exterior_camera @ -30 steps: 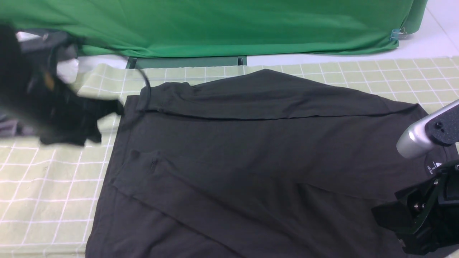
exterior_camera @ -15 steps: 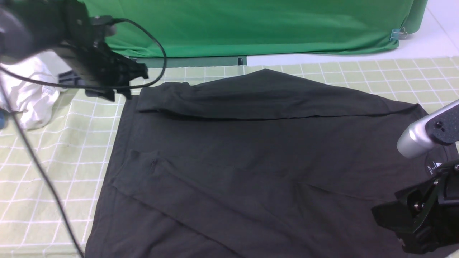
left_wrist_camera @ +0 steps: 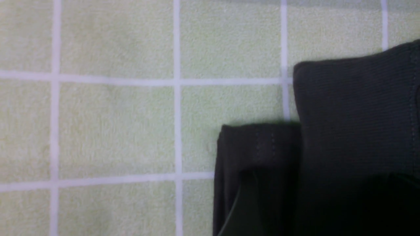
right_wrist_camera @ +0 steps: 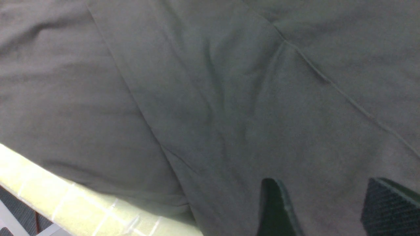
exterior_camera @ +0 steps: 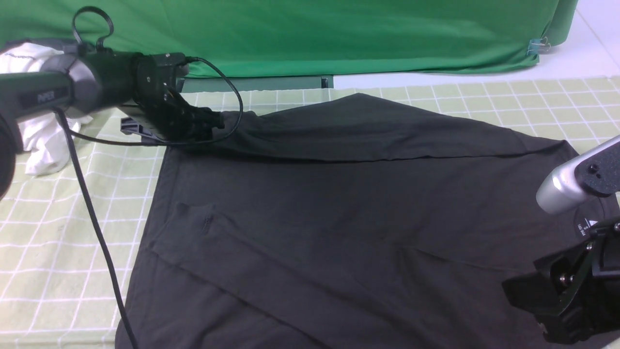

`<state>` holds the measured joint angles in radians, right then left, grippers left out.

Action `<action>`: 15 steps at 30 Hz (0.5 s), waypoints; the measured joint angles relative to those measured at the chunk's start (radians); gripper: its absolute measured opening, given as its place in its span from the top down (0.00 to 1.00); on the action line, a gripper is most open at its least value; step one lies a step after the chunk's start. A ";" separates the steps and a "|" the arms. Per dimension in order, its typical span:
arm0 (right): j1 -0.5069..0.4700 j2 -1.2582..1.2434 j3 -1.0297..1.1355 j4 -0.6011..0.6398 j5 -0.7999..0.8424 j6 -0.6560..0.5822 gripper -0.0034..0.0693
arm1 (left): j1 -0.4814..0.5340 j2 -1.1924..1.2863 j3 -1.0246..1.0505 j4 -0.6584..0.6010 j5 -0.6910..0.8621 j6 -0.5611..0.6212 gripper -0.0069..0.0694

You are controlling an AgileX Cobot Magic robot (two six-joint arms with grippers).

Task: Fold a long-sleeved shirt over a green coffee tablecloth.
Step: 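Grab the top left corner of the dark shirt with the left gripper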

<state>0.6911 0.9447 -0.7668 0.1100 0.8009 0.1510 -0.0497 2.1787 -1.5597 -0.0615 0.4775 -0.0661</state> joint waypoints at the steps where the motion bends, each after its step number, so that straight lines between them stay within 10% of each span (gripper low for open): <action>1: 0.000 0.000 0.000 0.000 0.000 0.000 0.46 | 0.000 0.002 -0.002 -0.008 -0.001 0.008 0.28; 11: 0.000 0.000 0.000 0.000 -0.008 0.000 0.46 | -0.001 0.002 -0.003 -0.029 0.007 0.066 0.83; 15: 0.000 0.000 0.000 0.000 -0.008 0.000 0.46 | -0.001 -0.018 -0.003 -0.033 0.028 0.066 0.87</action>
<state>0.6911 0.9447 -0.7668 0.1100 0.7930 0.1510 -0.0506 2.1604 -1.5630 -0.0943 0.5052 0.0000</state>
